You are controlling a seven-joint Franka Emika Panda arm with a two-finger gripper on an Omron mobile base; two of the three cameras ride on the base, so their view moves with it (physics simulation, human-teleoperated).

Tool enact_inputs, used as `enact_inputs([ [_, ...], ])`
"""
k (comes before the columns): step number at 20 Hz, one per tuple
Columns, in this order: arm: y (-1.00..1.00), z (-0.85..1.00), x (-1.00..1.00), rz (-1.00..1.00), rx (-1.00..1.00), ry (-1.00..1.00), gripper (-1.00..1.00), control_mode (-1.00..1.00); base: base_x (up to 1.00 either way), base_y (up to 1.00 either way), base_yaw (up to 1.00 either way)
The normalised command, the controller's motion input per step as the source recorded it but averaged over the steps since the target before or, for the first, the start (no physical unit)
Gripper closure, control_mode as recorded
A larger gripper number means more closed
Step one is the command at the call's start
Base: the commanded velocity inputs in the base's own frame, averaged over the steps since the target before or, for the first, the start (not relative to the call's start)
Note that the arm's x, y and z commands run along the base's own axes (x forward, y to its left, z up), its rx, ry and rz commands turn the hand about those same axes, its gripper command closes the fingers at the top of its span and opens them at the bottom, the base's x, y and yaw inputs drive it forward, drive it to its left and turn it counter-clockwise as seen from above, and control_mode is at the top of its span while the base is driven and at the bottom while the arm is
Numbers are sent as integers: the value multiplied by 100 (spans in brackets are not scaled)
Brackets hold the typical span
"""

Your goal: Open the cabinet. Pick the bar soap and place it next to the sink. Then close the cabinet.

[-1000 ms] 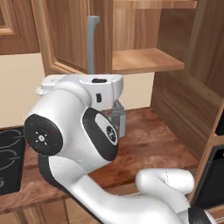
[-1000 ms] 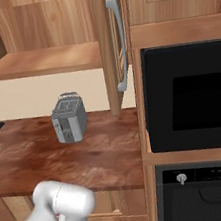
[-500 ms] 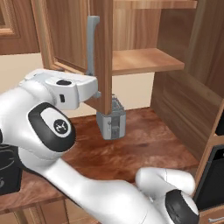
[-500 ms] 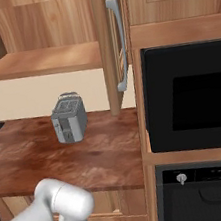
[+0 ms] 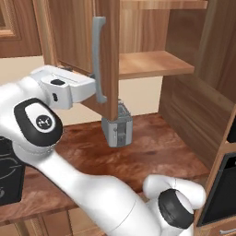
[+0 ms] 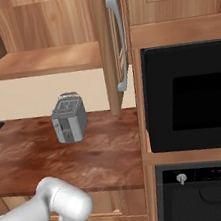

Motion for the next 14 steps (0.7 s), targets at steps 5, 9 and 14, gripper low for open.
enact_inputs([
  [5,-61,0,41,-1,0,0,-100,-100,0,0,0],
  [9,-76,0,46,2,0,0,-100,-100,0,0,0],
  [14,-69,0,56,10,0,0,-100,-100,0,0,0],
])
